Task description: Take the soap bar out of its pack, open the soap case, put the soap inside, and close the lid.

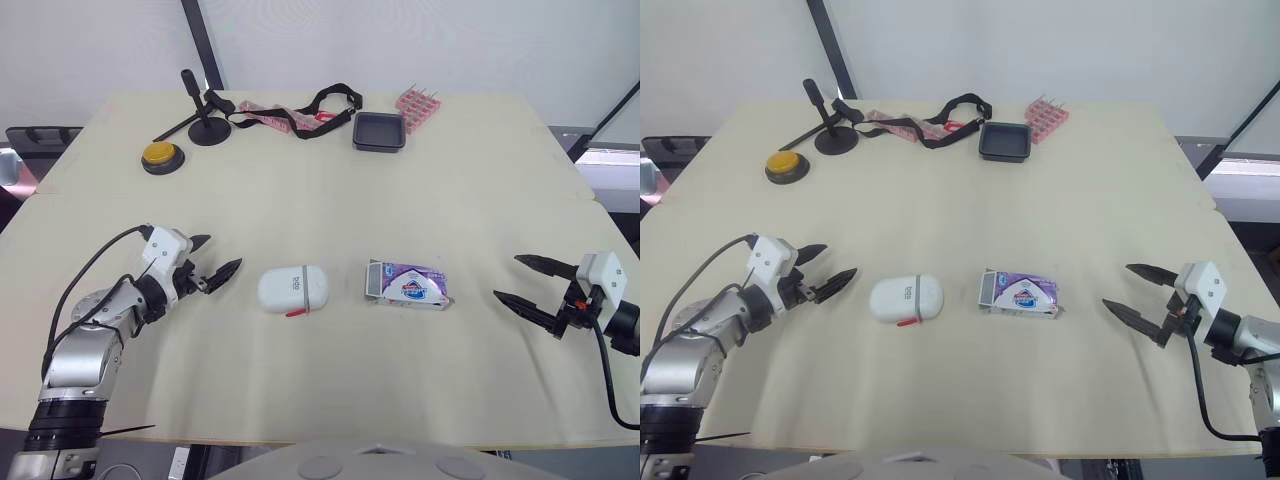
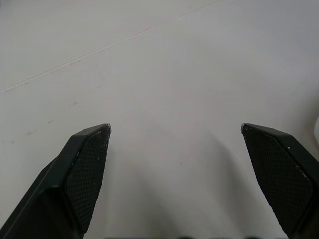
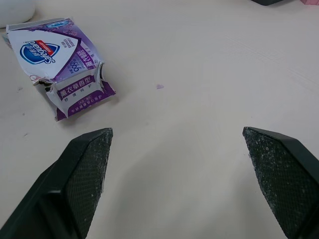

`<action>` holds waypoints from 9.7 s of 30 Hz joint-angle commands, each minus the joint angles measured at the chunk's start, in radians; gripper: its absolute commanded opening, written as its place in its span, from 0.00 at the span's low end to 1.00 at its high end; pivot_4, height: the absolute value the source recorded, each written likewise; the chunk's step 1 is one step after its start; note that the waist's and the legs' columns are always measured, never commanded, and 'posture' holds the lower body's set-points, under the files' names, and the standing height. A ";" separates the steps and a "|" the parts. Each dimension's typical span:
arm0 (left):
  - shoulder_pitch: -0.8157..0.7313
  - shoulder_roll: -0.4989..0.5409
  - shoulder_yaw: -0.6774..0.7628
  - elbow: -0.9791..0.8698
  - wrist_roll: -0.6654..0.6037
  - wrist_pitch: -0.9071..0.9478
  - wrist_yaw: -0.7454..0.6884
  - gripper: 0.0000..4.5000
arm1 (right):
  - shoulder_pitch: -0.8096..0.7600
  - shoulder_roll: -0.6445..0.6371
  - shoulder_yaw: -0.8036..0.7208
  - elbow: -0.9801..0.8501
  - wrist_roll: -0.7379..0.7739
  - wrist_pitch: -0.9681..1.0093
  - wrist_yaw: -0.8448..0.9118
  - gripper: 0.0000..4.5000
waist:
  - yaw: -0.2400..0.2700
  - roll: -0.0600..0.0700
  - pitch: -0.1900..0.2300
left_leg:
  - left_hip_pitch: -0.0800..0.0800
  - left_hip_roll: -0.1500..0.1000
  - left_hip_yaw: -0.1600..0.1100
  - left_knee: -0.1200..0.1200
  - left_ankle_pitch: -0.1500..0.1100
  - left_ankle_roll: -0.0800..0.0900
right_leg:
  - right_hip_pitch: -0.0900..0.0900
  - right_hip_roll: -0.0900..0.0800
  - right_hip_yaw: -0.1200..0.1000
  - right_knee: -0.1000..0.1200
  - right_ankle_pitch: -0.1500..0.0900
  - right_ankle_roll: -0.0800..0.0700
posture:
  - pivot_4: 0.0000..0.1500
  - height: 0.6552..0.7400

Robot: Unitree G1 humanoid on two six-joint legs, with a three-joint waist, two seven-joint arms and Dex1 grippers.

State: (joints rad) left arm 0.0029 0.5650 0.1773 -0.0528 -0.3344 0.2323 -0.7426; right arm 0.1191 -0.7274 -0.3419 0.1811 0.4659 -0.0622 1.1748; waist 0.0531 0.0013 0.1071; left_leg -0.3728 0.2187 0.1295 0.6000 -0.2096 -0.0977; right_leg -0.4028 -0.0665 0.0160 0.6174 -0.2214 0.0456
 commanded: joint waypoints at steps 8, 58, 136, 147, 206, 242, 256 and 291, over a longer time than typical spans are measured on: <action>-0.040 0.014 0.042 0.026 -0.079 -0.014 -0.074 0.99 | 0.025 -0.023 -0.031 -0.051 0.028 0.044 0.014 1.00 | 0.001 0.000 0.000 | 0.000 0.000 0.000 0.000 0.000 0.000 | 0.000 0.000 0.000 0.000 0.000 0.000 | 1.00 1.00; 0.029 0.114 -0.035 -0.124 -0.201 -0.160 -0.521 0.99 | -0.373 -0.132 0.485 -0.295 -0.197 0.403 0.026 1.00 | 0.016 0.000 0.000 | 0.000 0.001 0.005 0.006 0.000 0.001 | -0.011 0.002 0.002 0.012 0.000 -0.001 | 1.00 1.00; 0.042 0.100 -0.053 -0.113 -0.162 -0.153 -0.450 1.00 | -0.472 -0.282 0.482 -0.384 -0.302 0.370 0.112 0.46 | 0.016 0.000 0.000 | 0.000 0.001 0.007 0.008 0.000 0.001 | -0.014 0.002 0.005 0.017 0.000 -0.001 | 1.00 1.00; 0.033 0.102 -0.068 -0.105 -0.155 -0.170 -0.464 1.00 | -0.617 -0.419 0.577 -0.483 -0.435 0.487 0.178 0.46 | 0.019 0.000 0.000 | 0.000 0.001 0.008 0.008 0.000 0.001 | -0.015 0.002 0.006 0.017 0.000 0.000 | 1.00 1.00; -0.017 0.072 -0.049 -0.140 -0.273 -0.071 -0.436 1.00 | -0.273 0.262 -0.122 -0.391 -0.199 0.983 -0.922 0.46 | 0.022 0.002 -0.003 | 0.003 0.001 0.015 0.004 0.003 -0.012 | -0.018 0.004 0.013 0.020 0.003 0.005 | 1.00 1.00; -0.177 0.119 -0.212 0.061 0.007 -0.287 -0.549 1.00 | 0.041 0.006 0.078 -0.554 0.054 0.254 0.039 0.99 | 0.030 0.001 -0.003 | 0.003 0.003 0.016 0.003 0.000 -0.003 | -0.016 0.004 0.012 0.018 0.000 0.001 | 1.00 1.00; -0.244 0.105 -0.275 0.165 0.083 -0.360 -0.546 1.00 | 0.062 0.023 0.202 -0.527 0.014 0.179 0.031 0.99 | 0.014 0.000 -0.004 | 0.000 0.002 0.015 0.007 -0.002 -0.001 | -0.016 0.001 0.012 0.018 0.000 0.000 | 1.00 1.00; -0.255 0.041 -0.352 0.202 0.119 -0.365 -0.514 1.00 | 0.049 0.013 0.232 -0.507 0.011 0.173 0.021 0.99 | 0.018 0.000 -0.004 | 0.000 0.001 0.015 0.007 -0.002 -0.001 | -0.016 0.001 0.012 0.018 0.000 0.000 | 1.00 1.00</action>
State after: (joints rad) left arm -0.2452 0.6053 -0.1794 0.1523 -0.2029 -0.1258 -1.2519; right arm 0.1749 -0.7079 -0.1010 -0.3208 0.4722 0.1277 1.1984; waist 0.0716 0.0008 0.1033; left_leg -0.3729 0.2201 0.1445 0.6070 -0.2115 -0.0986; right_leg -0.4184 -0.0652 0.0284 0.6353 -0.2217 0.0460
